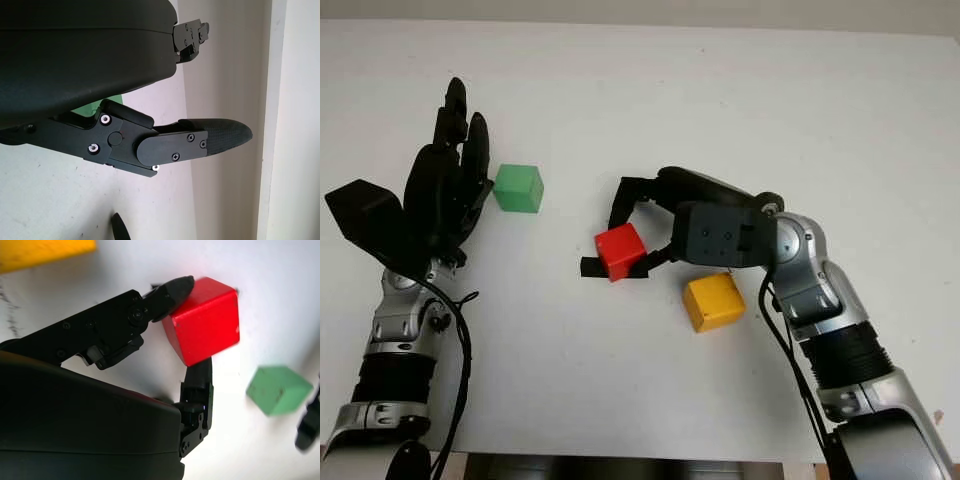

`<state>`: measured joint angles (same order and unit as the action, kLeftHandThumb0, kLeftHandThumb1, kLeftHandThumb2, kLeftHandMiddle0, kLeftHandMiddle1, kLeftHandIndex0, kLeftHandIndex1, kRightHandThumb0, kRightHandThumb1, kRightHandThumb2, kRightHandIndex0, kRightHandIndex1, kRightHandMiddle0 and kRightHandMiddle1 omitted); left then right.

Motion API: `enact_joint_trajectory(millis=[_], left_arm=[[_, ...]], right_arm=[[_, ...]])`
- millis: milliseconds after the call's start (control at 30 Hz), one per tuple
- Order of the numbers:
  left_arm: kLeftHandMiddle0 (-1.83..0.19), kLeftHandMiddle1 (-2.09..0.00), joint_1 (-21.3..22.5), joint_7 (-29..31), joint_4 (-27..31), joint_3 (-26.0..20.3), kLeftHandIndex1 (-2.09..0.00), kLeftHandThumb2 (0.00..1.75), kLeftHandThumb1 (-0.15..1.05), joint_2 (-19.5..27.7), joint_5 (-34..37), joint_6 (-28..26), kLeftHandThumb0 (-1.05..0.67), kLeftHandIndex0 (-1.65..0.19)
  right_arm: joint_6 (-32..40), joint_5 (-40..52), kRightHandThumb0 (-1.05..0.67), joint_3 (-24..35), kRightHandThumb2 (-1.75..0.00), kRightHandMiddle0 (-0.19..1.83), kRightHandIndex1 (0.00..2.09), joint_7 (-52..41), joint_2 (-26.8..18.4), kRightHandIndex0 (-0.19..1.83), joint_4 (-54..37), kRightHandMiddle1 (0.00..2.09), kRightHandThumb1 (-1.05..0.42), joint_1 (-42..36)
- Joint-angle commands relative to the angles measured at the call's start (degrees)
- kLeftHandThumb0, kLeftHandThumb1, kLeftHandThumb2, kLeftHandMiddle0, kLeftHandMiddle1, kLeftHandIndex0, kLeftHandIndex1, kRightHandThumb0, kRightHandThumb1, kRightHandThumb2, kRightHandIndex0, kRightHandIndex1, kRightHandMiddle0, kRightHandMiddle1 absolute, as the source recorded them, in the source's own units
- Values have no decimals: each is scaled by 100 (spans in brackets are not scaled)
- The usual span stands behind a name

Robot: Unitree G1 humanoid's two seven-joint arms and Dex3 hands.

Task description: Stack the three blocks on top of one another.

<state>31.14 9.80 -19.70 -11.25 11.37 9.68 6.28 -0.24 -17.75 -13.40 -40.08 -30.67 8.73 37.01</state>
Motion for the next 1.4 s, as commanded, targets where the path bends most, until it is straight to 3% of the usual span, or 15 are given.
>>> enact_joint_trajectory(millis=[0, 67, 167, 367, 467, 567, 733, 900, 1033, 1367], left_arm=[[19, -5, -54, 9, 77, -3, -5, 51, 105, 92, -32, 6, -78, 19], [19, -5, -52, 12, 71, 0, -4, 51, 105, 92, -40, 22, -78, 19], [18, -5, -56, -5, 75, -7, -3, 51, 105, 84, -36, 4, -78, 18], [18, -5, -53, 41, 77, -3, -4, 52, 105, 76, 3, -12, -78, 19], [18, -6, -60, 42, 51, -19, -4, 52, 105, 71, 11, 25, -78, 18], [17, -6, -67, 52, 23, -32, -5, 51, 105, 86, 10, 60, -79, 17], [18, -5, -53, 119, 41, -38, -5, 52, 105, 90, 78, 30, -78, 19], [19, -2, -46, 171, 100, -15, 0, 58, 105, 89, 123, -99, -73, 19], [19, 0, -51, 132, 150, -8, 0, 59, 105, 83, 98, -154, -73, 19], [19, -4, -92, 141, 224, -36, -1, 54, 105, 119, 112, -174, -77, 19]], right_arm=[[257, 75, -74, -11, -5, -5, 1, -324, -205, -12, -149, 54, -86, 156], [450, 146, -77, 57, -5, -5, 0, -538, -289, -18, -305, 25, -86, 209], [786, 288, -81, 265, -6, -12, 0, -724, -484, -19, -697, 12, -88, 227], [1164, 630, -83, 849, -6, -14, 0, -665, -822, -19, -1506, 9, -88, -38], [1477, 975, -81, 1447, -5, -6, 1, -394, -821, -18, -2033, 12, -87, -312], [1651, 1299, -69, 2246, -5, 15, 9, -66, -915, -3, -2783, 22, -87, -762], [1665, 1316, -62, 2813, -5, 32, 13, 74, -1228, 12, -3684, 28, -85, -1497], [797, 894, -60, 3092, -6, 38, 7, 24, -1563, 12, -4412, 21, -86, -2731], [61, 362, -61, 3008, -5, 41, 7, 128, -1707, 13, -4560, 19, -83, -3254], [-1334, -885, -68, 2291, -5, 46, 7, 641, -1745, 15, -3999, 17, -82, -3498]])
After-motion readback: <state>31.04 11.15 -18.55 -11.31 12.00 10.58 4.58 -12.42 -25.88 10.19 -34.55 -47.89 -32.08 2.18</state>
